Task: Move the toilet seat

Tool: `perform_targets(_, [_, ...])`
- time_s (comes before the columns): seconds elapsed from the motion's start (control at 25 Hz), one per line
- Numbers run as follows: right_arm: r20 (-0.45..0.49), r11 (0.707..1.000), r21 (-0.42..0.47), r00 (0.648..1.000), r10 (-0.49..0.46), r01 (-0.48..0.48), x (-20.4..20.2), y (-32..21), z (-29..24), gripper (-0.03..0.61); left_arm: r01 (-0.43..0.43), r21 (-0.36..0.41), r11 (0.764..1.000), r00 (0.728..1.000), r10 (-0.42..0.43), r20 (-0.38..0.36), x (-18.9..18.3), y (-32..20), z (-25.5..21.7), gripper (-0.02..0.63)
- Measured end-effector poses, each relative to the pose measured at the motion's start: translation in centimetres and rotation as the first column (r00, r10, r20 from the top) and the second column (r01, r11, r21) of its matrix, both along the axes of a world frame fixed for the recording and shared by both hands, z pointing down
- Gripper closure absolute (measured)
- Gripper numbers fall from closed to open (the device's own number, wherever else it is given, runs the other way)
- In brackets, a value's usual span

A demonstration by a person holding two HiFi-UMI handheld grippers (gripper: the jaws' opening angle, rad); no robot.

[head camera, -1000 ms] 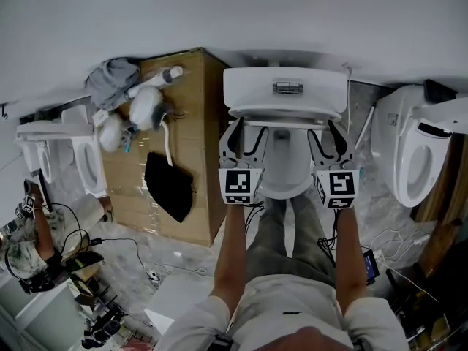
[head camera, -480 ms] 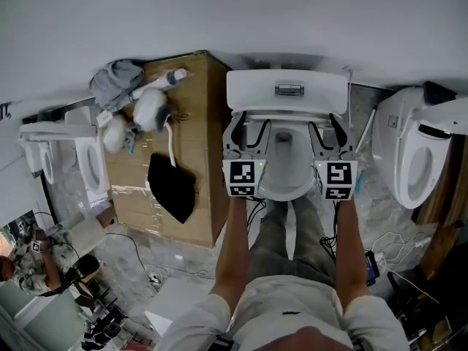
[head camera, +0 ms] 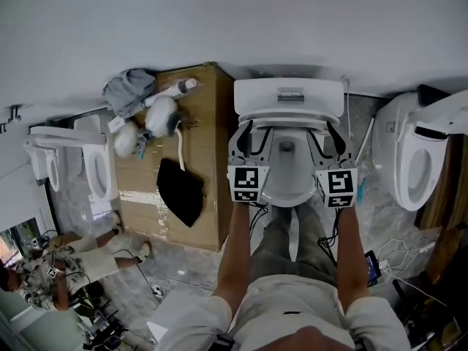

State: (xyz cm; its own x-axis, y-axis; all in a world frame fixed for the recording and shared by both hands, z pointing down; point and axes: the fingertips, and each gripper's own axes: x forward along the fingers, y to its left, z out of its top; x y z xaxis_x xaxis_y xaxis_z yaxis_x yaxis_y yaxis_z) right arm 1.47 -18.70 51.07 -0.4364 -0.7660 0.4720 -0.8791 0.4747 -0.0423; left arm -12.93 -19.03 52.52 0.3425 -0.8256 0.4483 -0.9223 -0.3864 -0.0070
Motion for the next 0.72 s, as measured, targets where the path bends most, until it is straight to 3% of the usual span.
perform_targets(0.4, [0.089,0.998,0.06,0.996,-0.003,-0.002,0.5,6.3,-7.2,0.348,-0.043,0.057,0.997,0.998,0.046,-0.05,0.8,5.9,-7.3,0.411])
perform_targets(0.72, [0.064,0.997,0.083,0.998,0.008,-0.013,0.7,12.9,-11.9,0.354,-0.09,0.086,0.992,0.992,0.097,-0.076,0.7,11.9,-12.4,0.42])
